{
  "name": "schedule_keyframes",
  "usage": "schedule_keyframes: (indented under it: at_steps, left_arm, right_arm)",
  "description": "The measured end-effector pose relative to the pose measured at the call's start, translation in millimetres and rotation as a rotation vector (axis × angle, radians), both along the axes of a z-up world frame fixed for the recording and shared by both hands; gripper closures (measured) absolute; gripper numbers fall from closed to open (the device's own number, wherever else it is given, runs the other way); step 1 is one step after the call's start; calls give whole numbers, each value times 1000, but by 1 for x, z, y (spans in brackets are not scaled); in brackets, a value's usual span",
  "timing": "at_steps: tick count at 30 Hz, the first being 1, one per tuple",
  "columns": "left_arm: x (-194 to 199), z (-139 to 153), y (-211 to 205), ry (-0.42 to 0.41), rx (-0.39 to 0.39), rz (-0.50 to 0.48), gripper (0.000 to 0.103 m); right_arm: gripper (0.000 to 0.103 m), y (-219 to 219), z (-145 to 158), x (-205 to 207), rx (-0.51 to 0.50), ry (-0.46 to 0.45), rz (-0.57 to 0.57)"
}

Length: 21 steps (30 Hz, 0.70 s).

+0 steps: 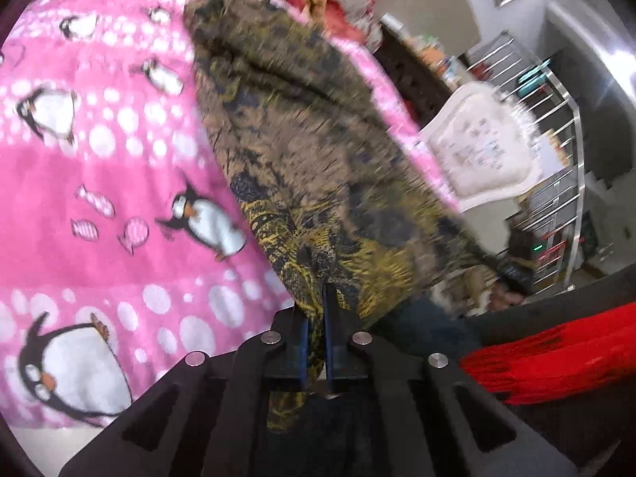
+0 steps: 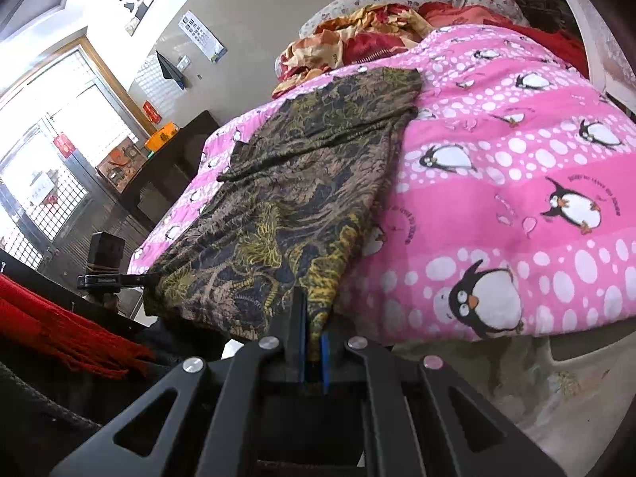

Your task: Fold small clothes

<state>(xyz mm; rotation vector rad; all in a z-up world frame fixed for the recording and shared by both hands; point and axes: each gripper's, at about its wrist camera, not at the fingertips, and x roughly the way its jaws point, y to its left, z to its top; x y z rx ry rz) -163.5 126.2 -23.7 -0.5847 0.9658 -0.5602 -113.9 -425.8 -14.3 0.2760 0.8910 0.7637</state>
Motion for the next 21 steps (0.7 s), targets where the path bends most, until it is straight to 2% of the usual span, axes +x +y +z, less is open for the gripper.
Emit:
schedule_keyframes:
  at_steps: [3, 6, 12, 14, 18, 21]
  left_arm:
    - [-5, 18, 7, -44, -43, -8, 103]
    - [-9, 30, 7, -71, -33, -35, 103]
    - [-26, 30, 19, -55, -52, -42, 103]
    - [-34, 29, 27, -47, -87, -33, 103]
    - [-35, 38, 28, -55, -141, -67, 103]
    - [-25, 44, 29, -69, -148, -89, 103]
  right_arm:
    - [98, -3, 9, 1, 6, -19, 3]
    - [98, -10, 21, 3, 48, -41, 7]
    - [98, -15, 44, -7, 57, -78, 57]
    - [98, -17, 46, -11, 51, -69, 69]
    - [98, -22, 52, -17, 65, -64, 66]
    - [98, -27, 56, -17, 77, -73, 51]
